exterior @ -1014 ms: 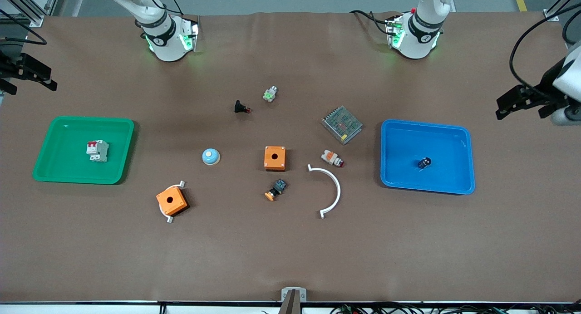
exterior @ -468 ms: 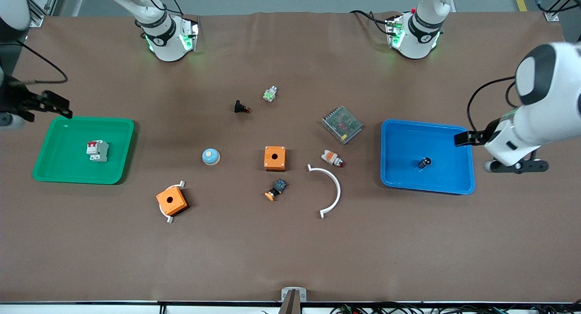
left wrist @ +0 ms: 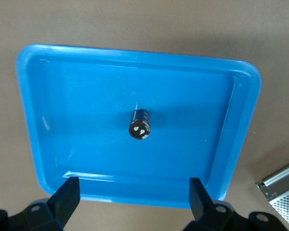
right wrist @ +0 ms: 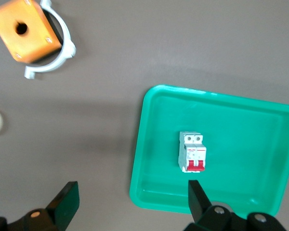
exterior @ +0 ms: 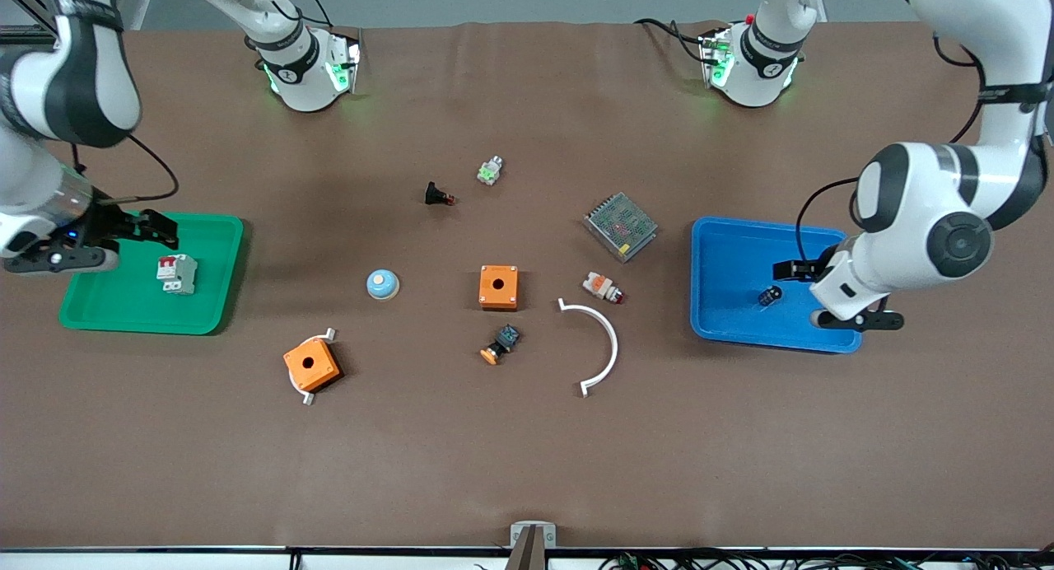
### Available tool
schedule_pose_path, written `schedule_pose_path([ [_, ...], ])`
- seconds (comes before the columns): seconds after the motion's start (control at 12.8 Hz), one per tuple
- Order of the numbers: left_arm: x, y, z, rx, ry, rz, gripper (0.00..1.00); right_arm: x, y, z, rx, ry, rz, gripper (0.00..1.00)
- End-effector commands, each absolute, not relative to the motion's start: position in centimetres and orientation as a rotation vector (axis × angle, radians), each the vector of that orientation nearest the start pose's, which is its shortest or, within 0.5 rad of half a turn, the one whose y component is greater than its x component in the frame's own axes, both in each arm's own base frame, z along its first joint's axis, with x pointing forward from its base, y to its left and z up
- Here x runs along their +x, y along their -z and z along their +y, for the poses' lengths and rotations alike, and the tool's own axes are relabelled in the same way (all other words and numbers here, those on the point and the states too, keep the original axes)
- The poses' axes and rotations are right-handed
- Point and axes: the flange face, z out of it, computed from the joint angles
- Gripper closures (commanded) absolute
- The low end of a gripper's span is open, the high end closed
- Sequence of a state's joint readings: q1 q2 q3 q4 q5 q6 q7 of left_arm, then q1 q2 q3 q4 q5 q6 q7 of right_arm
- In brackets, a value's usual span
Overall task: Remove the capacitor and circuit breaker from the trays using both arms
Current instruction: 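Grasp the breaker with the right gripper while the left gripper grasps the capacitor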
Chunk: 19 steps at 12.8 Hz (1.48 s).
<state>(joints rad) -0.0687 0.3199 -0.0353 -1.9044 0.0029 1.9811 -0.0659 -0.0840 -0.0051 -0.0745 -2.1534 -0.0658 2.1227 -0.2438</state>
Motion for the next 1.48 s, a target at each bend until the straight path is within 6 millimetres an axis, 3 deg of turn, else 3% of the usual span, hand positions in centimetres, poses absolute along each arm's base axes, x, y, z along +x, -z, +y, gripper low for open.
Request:
schedule_pose_path([
  [0.0,58.6,-28.5,-6.3,-3.114,-0.38,0.072,0.0,51.9,-36.1,-12.0,-3.196,-0.081,-0.224,0.0],
  [0.23,58.4,-24.1,-6.4,-3.107,-0.344,0.096,0.0,51.8,-32.9,-17.0,-3.195,-0.055,-0.286,0.0],
  [0.39,58.4,-21.4,-6.2,-3.085,-0.331,0.131,0.0,51.6,-29.8,-18.3,-3.186,-0.1,-0.256,0.01],
  [0.78,57.9,-19.5,-5.4,-3.055,-0.358,0.157,0.03,51.4,-24.8,-19.9,-3.17,-0.126,-0.318,0.06],
  [0.94,57.9,-19.5,-5.3,-3.057,-0.358,0.154,0.16,51.4,-23.3,-19.9,-3.168,-0.13,-0.323,0.09],
  [1.25,58.2,-19.9,-5.5,-3.061,-0.342,0.135,0.57,51.2,-21.6,-19.9,-3.149,-0.162,-0.383,0.2],
  [1.4,58.4,-20.3,-5.6,-3.066,-0.338,0.121,0.75,50.9,-21.8,-20.6,-3.141,-0.162,-0.43,0.44],
])
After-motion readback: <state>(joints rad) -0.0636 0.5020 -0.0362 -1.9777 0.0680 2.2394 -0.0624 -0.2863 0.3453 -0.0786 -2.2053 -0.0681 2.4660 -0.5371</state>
